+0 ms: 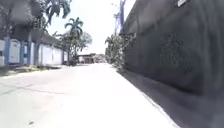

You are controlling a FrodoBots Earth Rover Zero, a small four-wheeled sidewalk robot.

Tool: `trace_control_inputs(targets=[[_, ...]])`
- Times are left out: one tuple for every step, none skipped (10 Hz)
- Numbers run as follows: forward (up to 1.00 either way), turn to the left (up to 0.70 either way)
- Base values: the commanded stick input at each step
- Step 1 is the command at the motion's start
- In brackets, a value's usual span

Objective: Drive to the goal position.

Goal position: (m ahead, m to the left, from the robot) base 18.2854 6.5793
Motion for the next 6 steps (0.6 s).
trace_control_inputs(targets=[[1.0,0.0],[1.0,0.0],[1.0,0.0],[1.0,0.0],[1.0,0.0],[1.0,0.0]])
